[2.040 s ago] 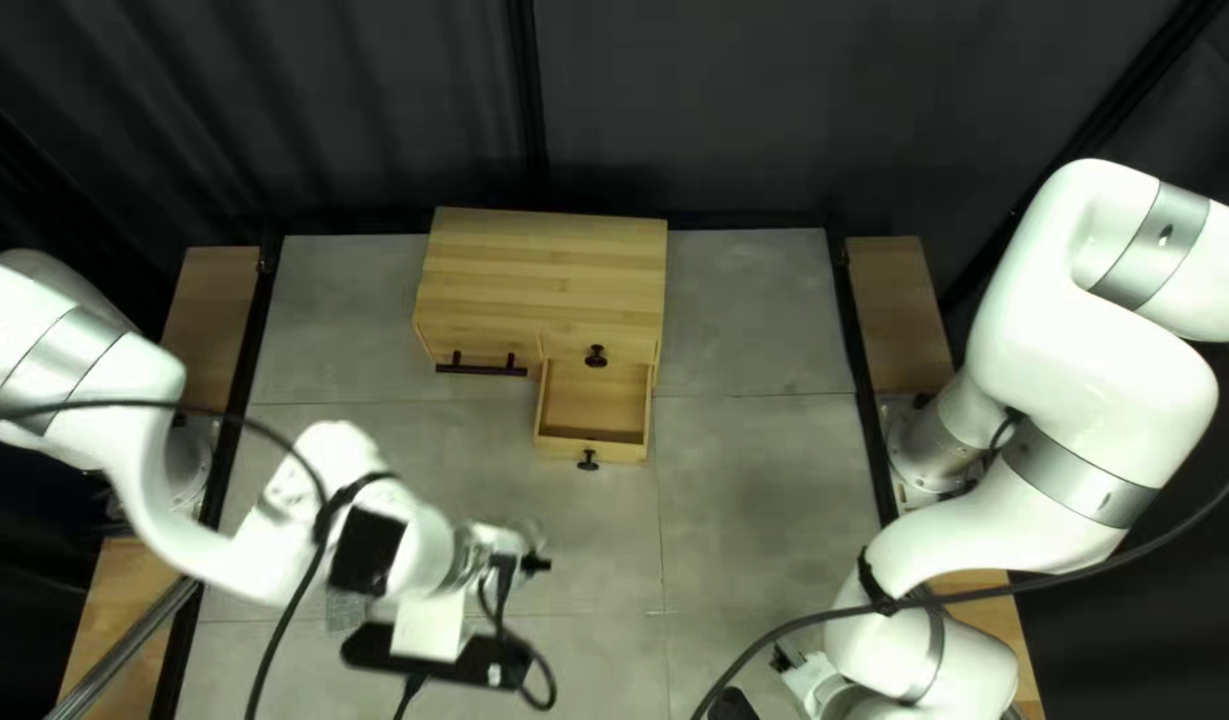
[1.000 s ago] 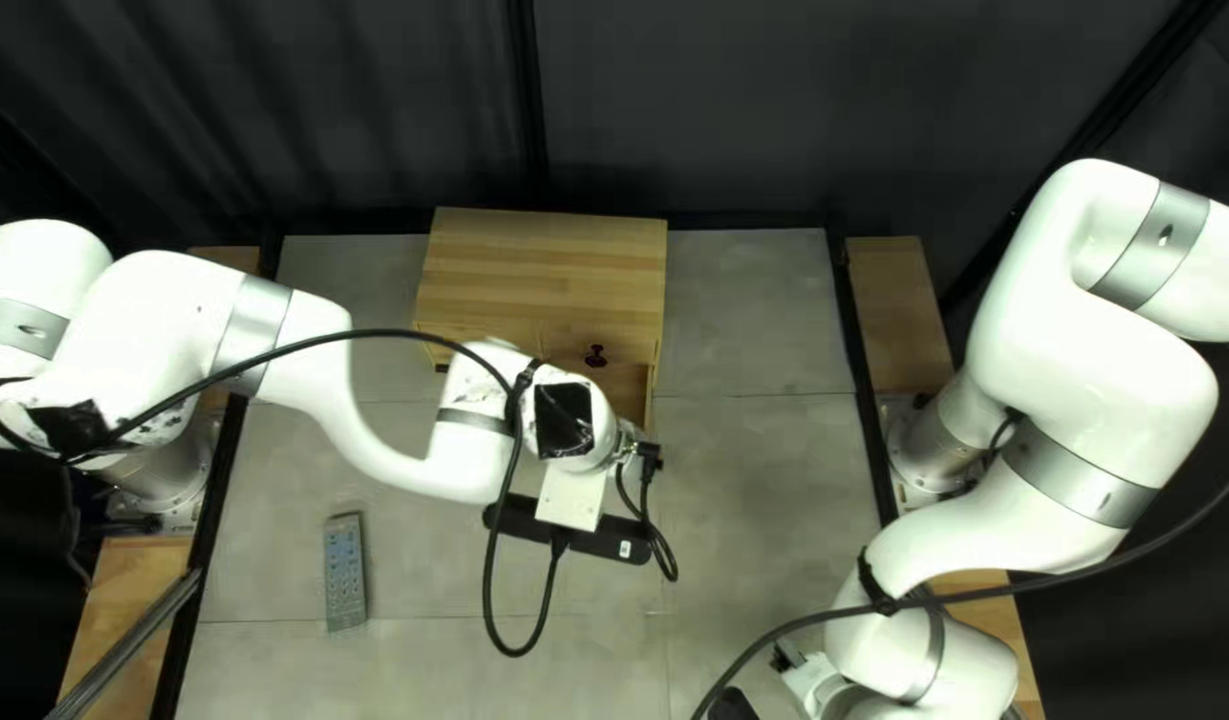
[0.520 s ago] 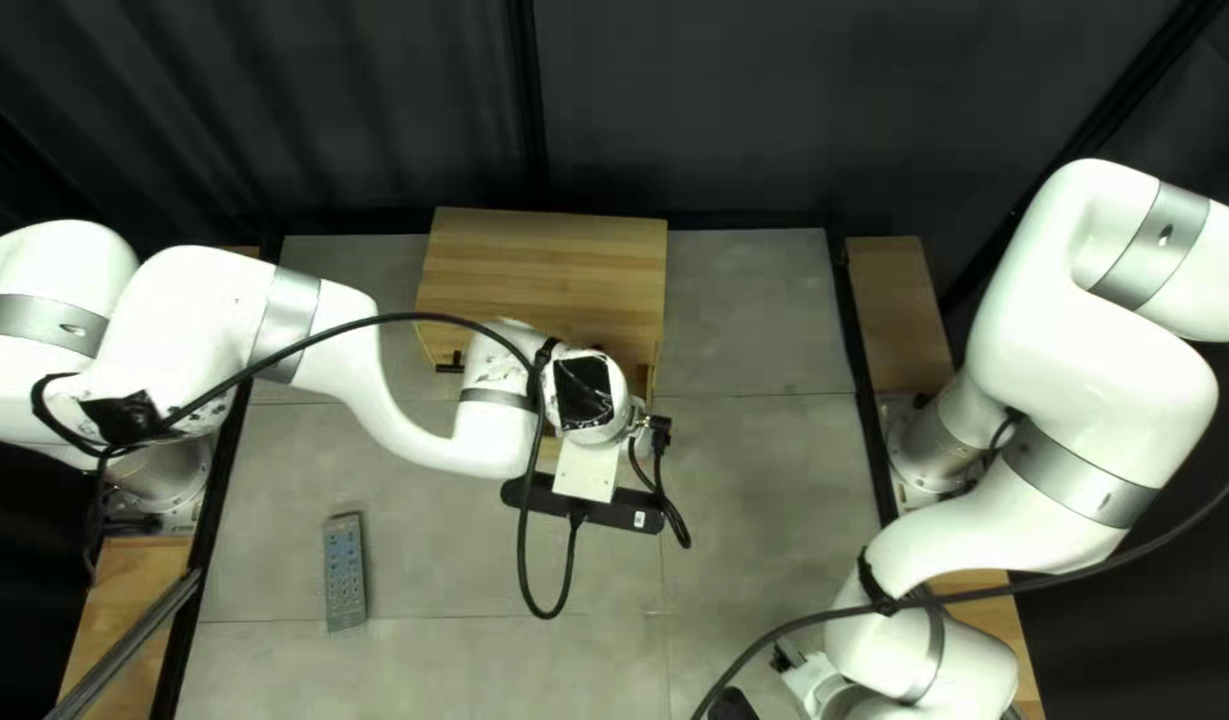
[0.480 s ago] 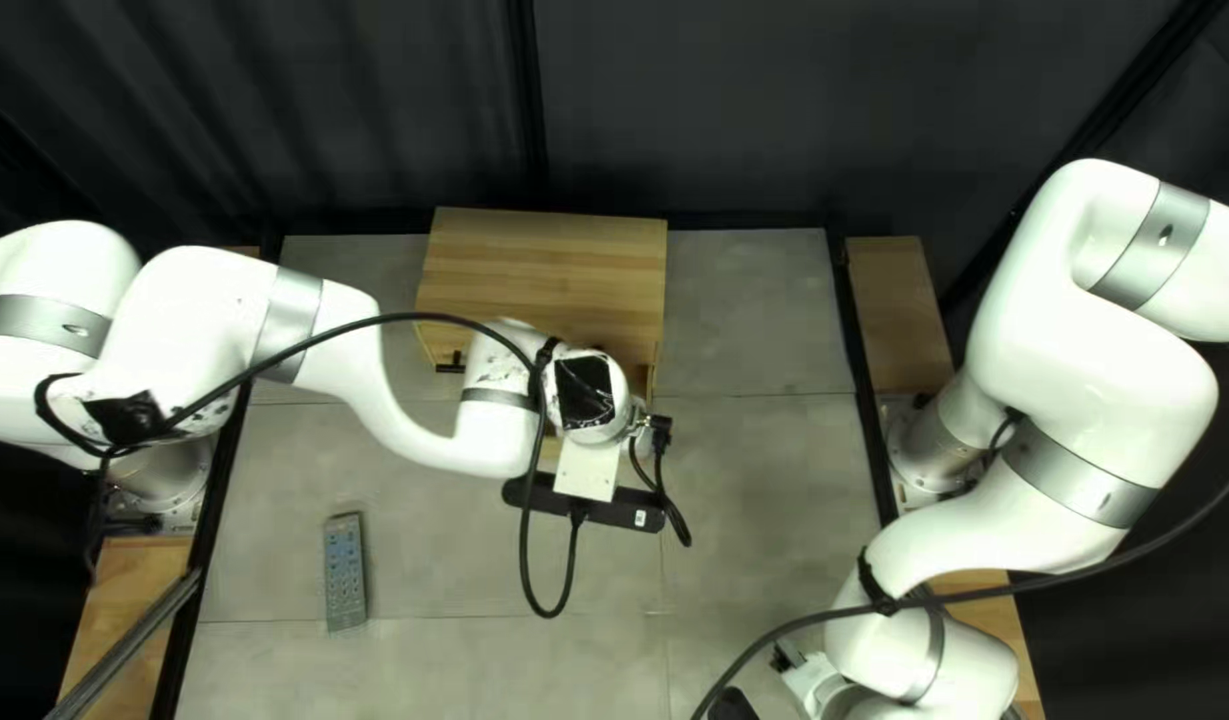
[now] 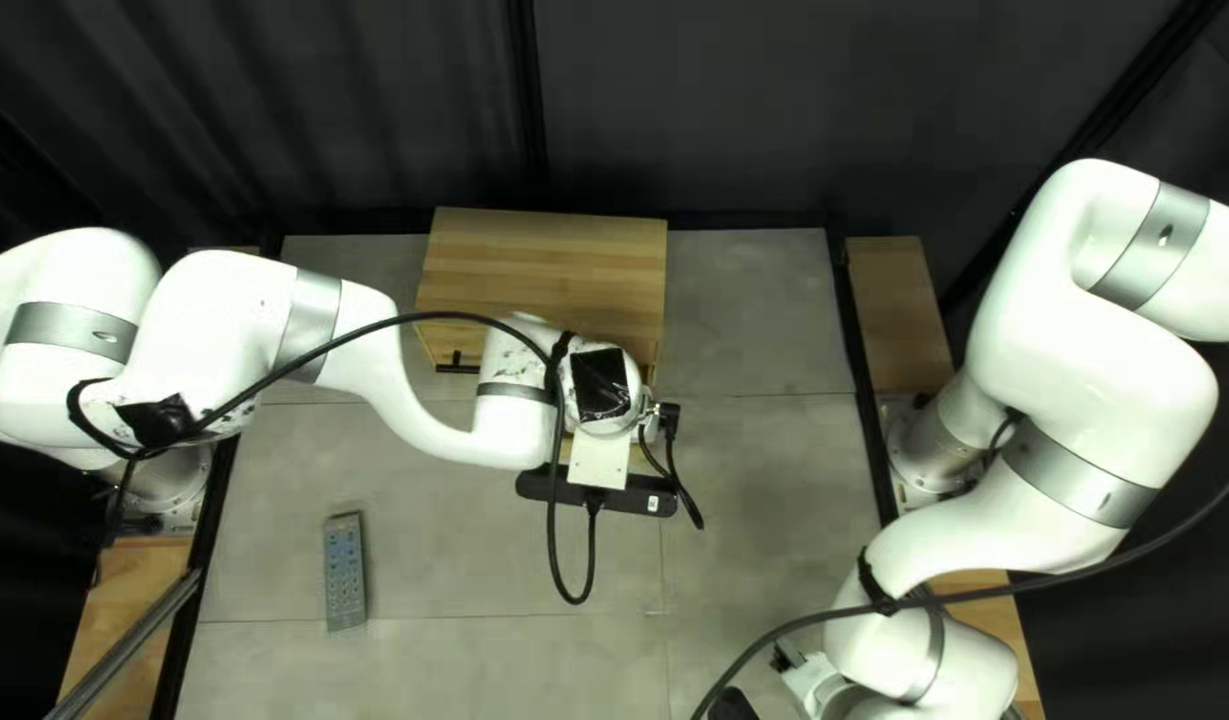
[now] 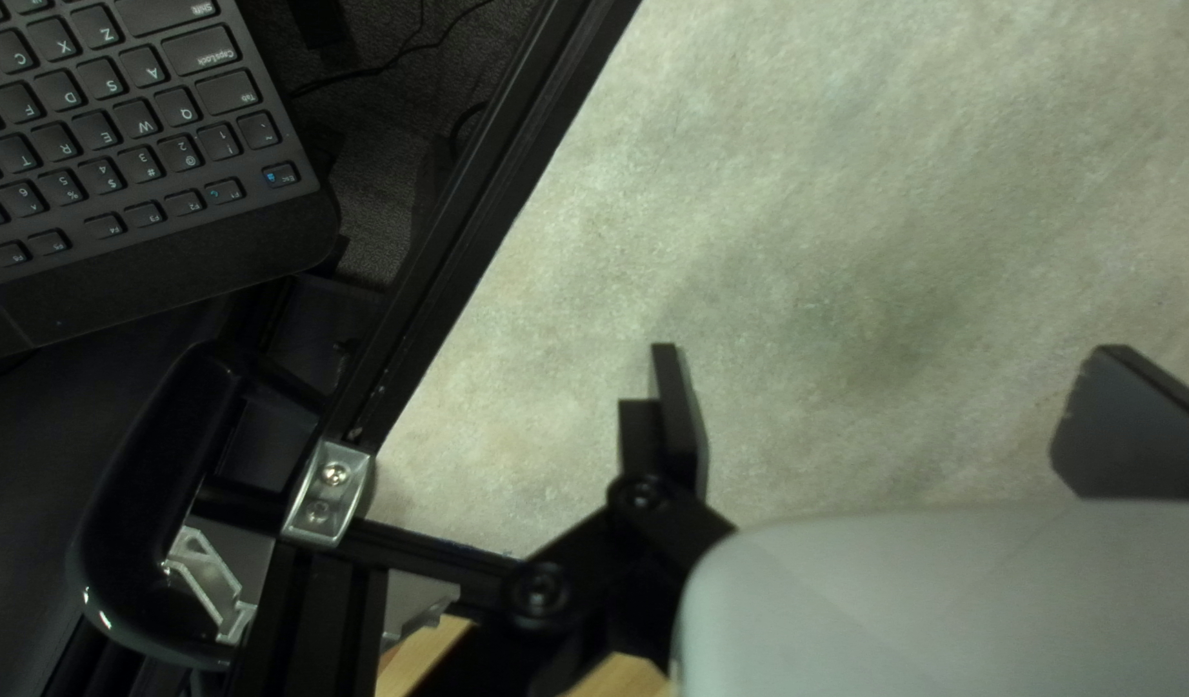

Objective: Open drawers and place objects into drawer and close

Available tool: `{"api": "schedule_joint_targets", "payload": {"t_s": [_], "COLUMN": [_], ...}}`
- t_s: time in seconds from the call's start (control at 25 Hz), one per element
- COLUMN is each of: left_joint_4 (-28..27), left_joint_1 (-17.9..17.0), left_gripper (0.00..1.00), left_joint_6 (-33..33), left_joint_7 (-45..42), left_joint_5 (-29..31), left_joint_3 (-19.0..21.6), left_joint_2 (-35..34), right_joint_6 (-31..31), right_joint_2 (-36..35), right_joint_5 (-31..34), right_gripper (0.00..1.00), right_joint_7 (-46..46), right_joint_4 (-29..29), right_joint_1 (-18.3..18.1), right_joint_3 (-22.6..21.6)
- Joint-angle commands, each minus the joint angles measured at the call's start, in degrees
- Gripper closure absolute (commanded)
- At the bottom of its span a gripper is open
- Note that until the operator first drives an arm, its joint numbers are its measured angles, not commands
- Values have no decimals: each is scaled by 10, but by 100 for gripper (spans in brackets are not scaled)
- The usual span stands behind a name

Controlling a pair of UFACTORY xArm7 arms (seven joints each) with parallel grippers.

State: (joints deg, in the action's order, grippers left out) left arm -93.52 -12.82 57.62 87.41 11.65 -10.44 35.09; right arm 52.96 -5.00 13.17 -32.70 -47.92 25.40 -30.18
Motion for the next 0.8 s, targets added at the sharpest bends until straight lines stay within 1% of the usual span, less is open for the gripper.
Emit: {"api": "schedule_joint_targets", "payload": {"t_s": [0.04, 0.12, 0.24, 0.36, 0.4, 0.44, 0.48, 0.52, 0.6, 0.68, 0.76, 0.8], "left_joint_4": [-12, -12, -11, 3, 8, 12, 13, 15, 14, 14, 22, 23], "left_joint_1": [-3, -4, -3, -2, -1, -1, 0, -1, 0, 2, 3, 3], "left_gripper": [92, 92, 87, 58, 57, 59, 68, 88, 95, 100, 100, 98], "left_joint_6": [13, 14, 16, 7, 1, -4, -7, -12, -18, -25, -35, -35], "left_joint_7": [-10, -12, -15, -17, -17, -17, -17, -16, -14, -11, -8, -7], "left_joint_5": [2, 3, 3, 3, 4, 3, 3, 4, 4, 4, 4, 4], "left_joint_3": [-4, -5, -7, -8, -9, -9, -8, -8, -7, -6, -5, -5], "left_joint_2": [7, 6, 4, -3, -5, -7, -7, -7, -4, -2, -5, -5], "right_joint_6": [0, 0, 0, 0, 0, 0, 0, 0, 0, 0, 0, 0], "right_joint_2": [0, 0, 0, 0, 0, 0, 0, 0, 0, 0, 0, 0], "right_joint_5": [0, 0, 0, 0, 0, 0, 0, 0, 0, 0, 0, 0], "right_gripper": [0, 0, 0, 0, 0, 0, 0, 0, 0, 0, 0, 0], "right_joint_7": [0, 0, 0, 0, 0, 0, 0, 0, 0, 0, 0, 0], "right_joint_4": [0, 0, 0, 0, 0, 0, 0, 0, 0, 0, 0, 0], "right_joint_1": [0, 0, 0, 0, 0, 0, 0, 0, 0, 0, 0, 0], "right_joint_3": [0, 0, 0, 0, 0, 0, 0, 0, 0, 0, 0, 0]}}
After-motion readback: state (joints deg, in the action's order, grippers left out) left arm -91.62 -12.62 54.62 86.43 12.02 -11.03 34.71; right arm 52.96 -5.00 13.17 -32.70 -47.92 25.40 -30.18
